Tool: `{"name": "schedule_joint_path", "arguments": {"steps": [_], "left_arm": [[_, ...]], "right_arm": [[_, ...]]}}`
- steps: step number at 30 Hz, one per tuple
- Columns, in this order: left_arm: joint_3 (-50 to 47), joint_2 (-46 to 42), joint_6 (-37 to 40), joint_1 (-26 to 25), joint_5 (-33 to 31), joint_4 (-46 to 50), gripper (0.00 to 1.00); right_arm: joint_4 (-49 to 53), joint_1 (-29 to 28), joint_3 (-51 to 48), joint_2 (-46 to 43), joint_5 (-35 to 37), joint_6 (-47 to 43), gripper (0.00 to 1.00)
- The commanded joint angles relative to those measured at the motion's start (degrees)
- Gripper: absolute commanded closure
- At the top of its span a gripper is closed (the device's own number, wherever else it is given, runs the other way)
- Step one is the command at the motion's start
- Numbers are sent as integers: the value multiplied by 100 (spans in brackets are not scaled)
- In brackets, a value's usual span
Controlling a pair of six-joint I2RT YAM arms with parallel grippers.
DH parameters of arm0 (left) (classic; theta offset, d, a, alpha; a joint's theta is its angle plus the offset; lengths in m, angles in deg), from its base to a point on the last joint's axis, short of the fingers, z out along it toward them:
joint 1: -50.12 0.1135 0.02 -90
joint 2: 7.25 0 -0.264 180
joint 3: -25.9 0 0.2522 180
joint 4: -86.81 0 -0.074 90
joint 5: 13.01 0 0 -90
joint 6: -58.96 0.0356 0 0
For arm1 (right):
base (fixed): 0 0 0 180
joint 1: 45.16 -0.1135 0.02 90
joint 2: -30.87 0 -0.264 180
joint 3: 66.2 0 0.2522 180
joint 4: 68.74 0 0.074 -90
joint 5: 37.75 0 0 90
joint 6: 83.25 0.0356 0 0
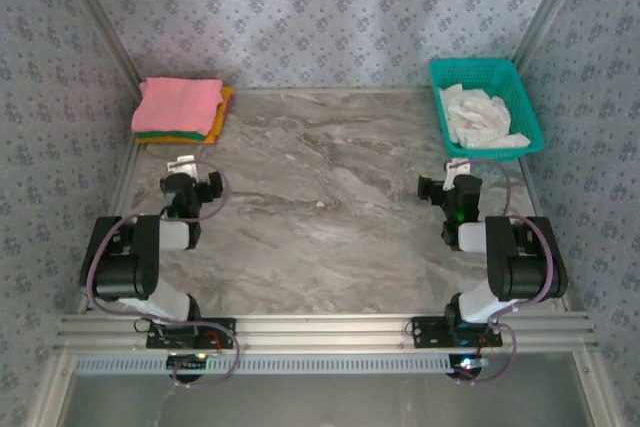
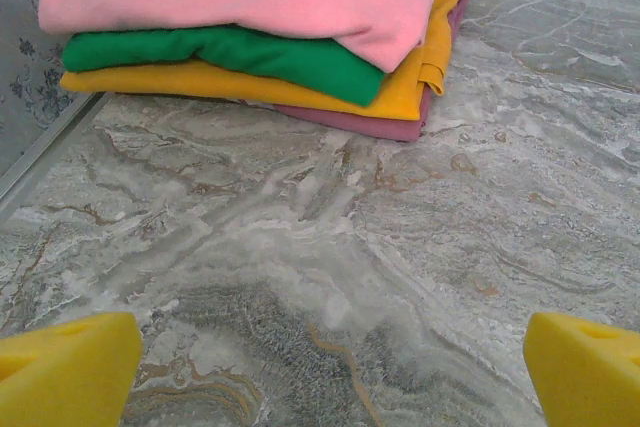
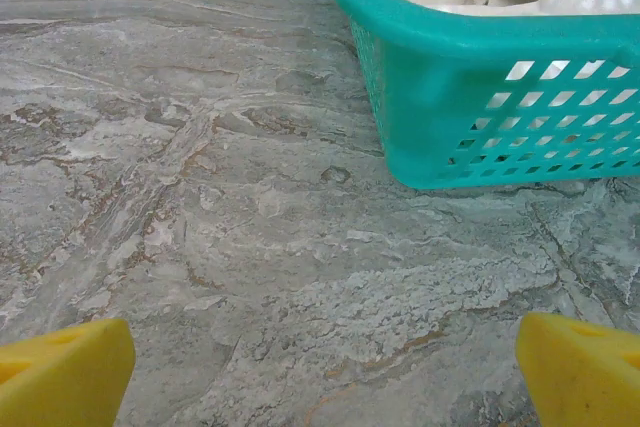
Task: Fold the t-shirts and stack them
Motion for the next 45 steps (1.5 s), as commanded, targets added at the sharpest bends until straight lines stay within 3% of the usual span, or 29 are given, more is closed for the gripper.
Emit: {"name": "schedule_joint_path", "arguments": {"steps": [1, 19, 22, 24, 26, 28, 30, 32, 36, 39, 45], "left_arm": [[35, 7, 83, 21, 122, -13, 2], [18, -3, 76, 53, 208, -31, 2], [-84, -197, 89, -18, 16, -178, 2], [73, -1034, 393, -389, -423, 734, 2], [463, -2106, 234, -680, -580, 1886, 2], [1045, -2839, -337, -748, 341, 2648, 2], [2187, -2557, -384, -1163, 496, 3499, 2], [3521, -1727, -10, -1790, 482, 4432, 3], [5200, -167, 596, -2833, 1111, 4788, 2], [5931, 695, 662, -3354, 1866, 4834, 2], [6179, 1570, 860, -4030, 2024, 4703, 2]], "right_arm": [[-51, 17, 135, 23, -1, 5, 0], [-76, -1, 111, 17, 53, -2, 0], [-113, -173, 66, -187, 535, -19, 0], [1332, -400, 425, -1166, 1037, -75, 0], [2599, -397, 966, -1974, 1119, 515, 0], [3642, -467, 1858, -2175, 646, 881, 0], [4833, -698, 3125, -1536, 761, 922, 1], [6248, -741, 4603, -564, 881, 1224, 3], [7348, -298, 6777, 1153, 265, 1550, 6], [7950, 177, 8073, 2210, -194, 1732, 18], [9493, 481, 10505, 4085, -22, 1596, 14]]}}
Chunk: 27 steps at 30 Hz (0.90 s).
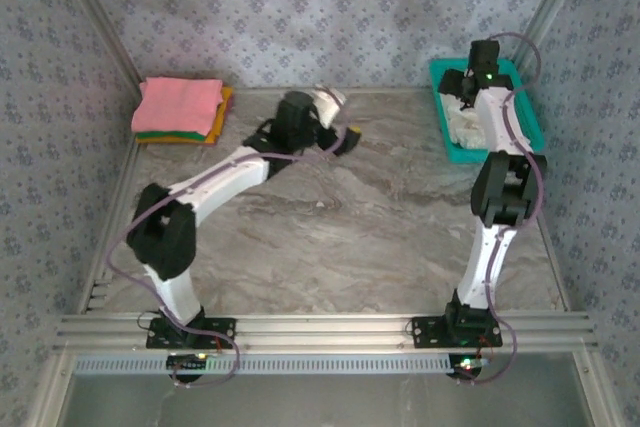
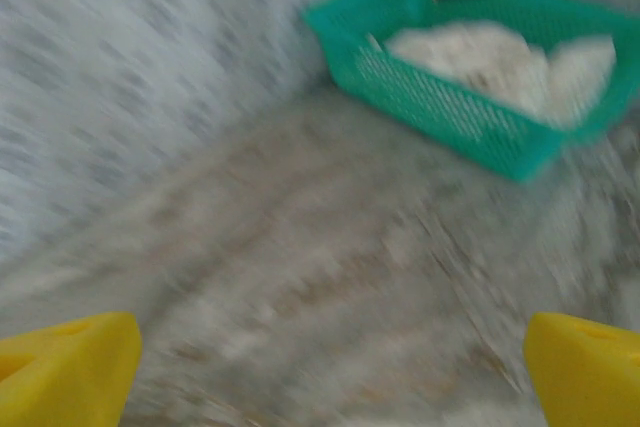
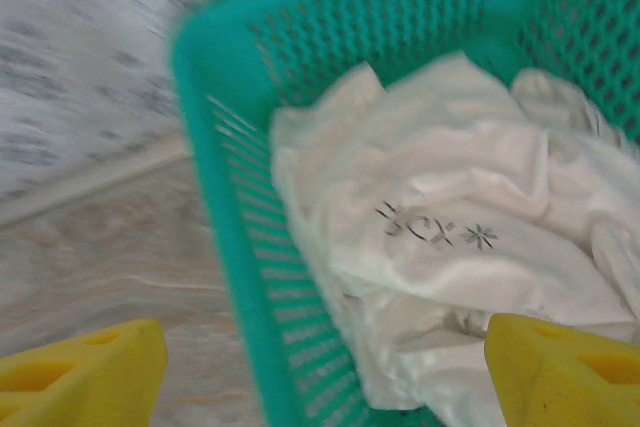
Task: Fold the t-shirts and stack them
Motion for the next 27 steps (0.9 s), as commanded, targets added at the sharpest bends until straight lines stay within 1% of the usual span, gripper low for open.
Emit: {"name": "schedule_joint_path", "arguments": {"steps": [1, 4, 12, 15, 17, 18, 22, 27], "left_arm": [[118, 84, 121, -144, 351, 137, 2], [-85, 103, -29, -186, 236, -42, 2], [-439, -68, 70, -180, 55, 5, 2], [-530, -122, 115, -181, -13, -13, 2], [-553, -118, 111, -186, -35, -63, 2], [-555, -103, 123, -185, -27, -77, 2], [-491, -10, 175, -182, 44, -82, 2], [-464, -34, 163, -179, 62, -212, 2]], "right_arm": [[1399, 76, 894, 562, -81, 118, 12], [1490, 207, 1216, 968, -200, 172, 8], [1364, 380, 1472, 1422, -45, 180, 8], [1201, 555, 1489, 1431, -469, 463, 11], [1285, 667, 1693, 1508, -772, 653, 15], [1298, 693, 1747, 1510, -764, 678, 16], [1261, 774, 1747, 1551, -536, 737, 13], [1446, 882, 2124, 2114, -509, 791, 12]]}}
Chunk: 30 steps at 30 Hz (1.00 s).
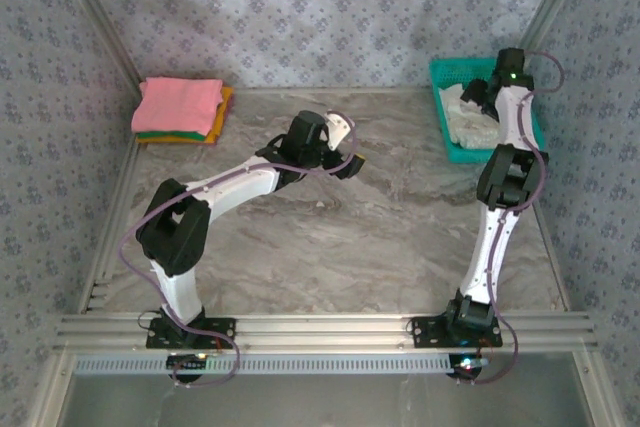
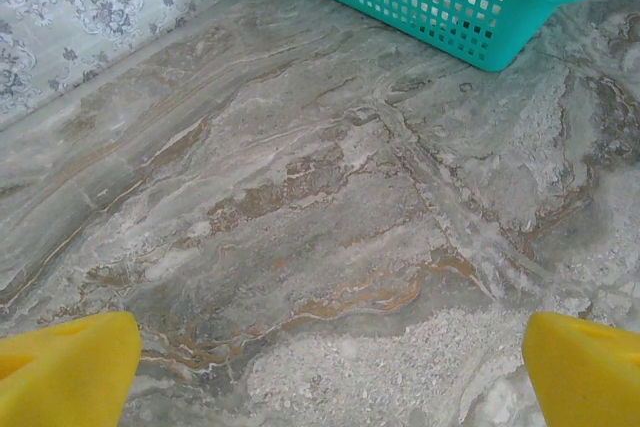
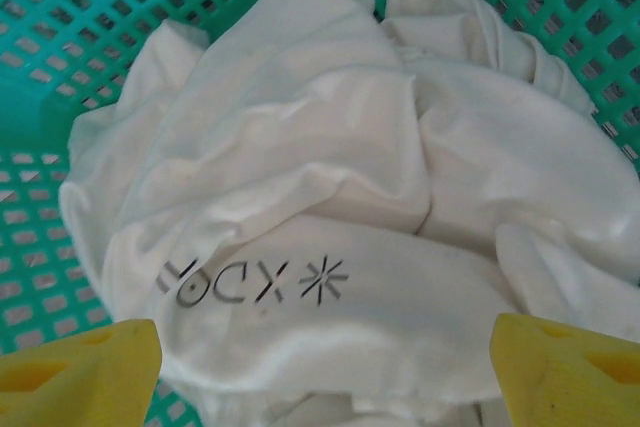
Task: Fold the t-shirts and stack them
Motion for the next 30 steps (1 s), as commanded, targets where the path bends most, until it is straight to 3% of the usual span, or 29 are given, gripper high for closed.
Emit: {"name": "schedule_joint_path", "arguments": {"steps": [1, 5, 7, 9, 14, 22, 30], "left_arm": [[17, -206, 98, 5, 13, -212, 2], [-172, -288, 80, 5, -86, -333, 2], [-323, -375, 70, 6, -190, -394, 2], [-471, -501, 53, 10, -300, -480, 2], [-842, -810, 3, 23, -506, -711, 2], [-1246, -1205, -318, 94, -721, -1135, 2], [-2036, -2545, -731, 382, -1195, -1697, 2]], "right_arm": [[345, 32, 356, 598, -75, 152, 12], [286, 63, 633, 1004, -267, 207, 16], [190, 93, 692, 1092, -412, 263, 34], [177, 101, 765, 1064, -471, 287, 58], [121, 71, 978, 552, -391, 280, 98], [258, -314, 1256, -931, 134, -156, 100], [112, -1669, 1291, -2442, 1207, -1432, 100]]}}
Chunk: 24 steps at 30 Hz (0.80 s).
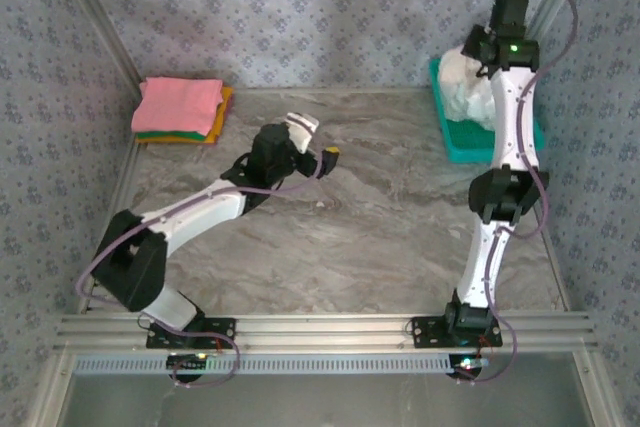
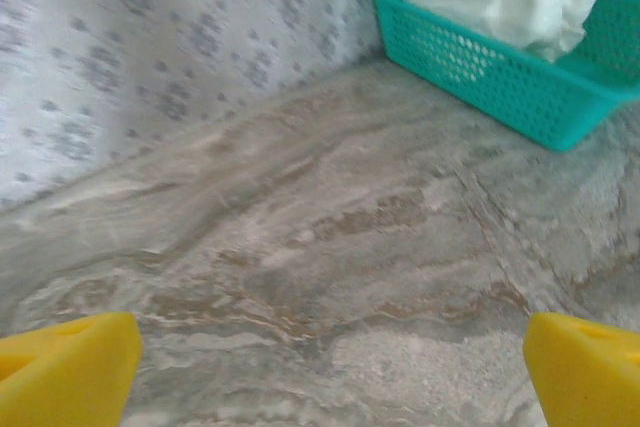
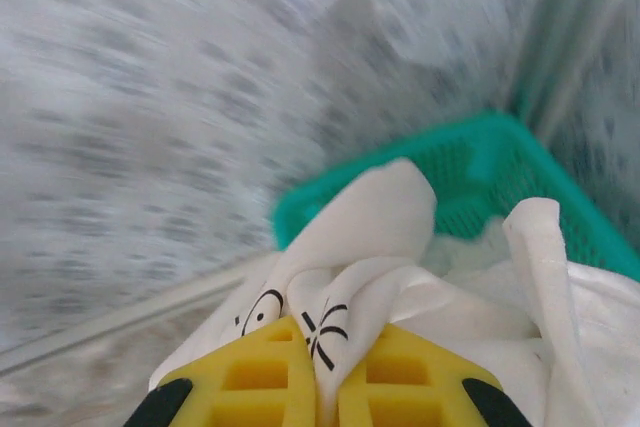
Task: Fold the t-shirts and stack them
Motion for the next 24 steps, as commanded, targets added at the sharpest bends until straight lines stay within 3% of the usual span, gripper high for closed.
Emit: {"name": "schedule_joint_path", "arguments": {"steps": [1, 6, 9, 10, 12, 14, 15, 20, 24], "left_arm": [[-241, -809, -227, 124, -321, -507, 2], [-795, -1797, -139, 351, -608, -365, 2], [-1083, -2175, -120, 575, -770, -105, 2], [-1182, -2274, -164, 674, -790, -25, 2], [-1375, -2432, -251, 845, -801, 104, 2], [-1644, -2527, -263, 963, -838, 72, 2], [-1728, -2522, -293, 1021, -853, 73, 2], [-1835, -2071, -431, 1209, -521, 113, 2], [-1432, -1296, -449, 1135, 297, 82, 2]], "right_arm": [[-130, -765, 233, -710, 604, -949, 100], [-135, -2105, -167, -1342, 1286, -1461, 100], [-578, -2723, -1047, -1749, 1491, -1557, 100], [-709, -2869, -1352, -1843, 1569, -1485, 89], [-905, -3010, -1949, -1954, 1446, -1209, 80], [-1212, -3079, -2776, -2040, 1123, -803, 33], [-1309, -3081, -3100, -2039, 861, -641, 23], [-1068, -3016, -3720, -1929, -285, -9, 20], [-1014, -2584, -4075, -2299, -727, 285, 19]]}}
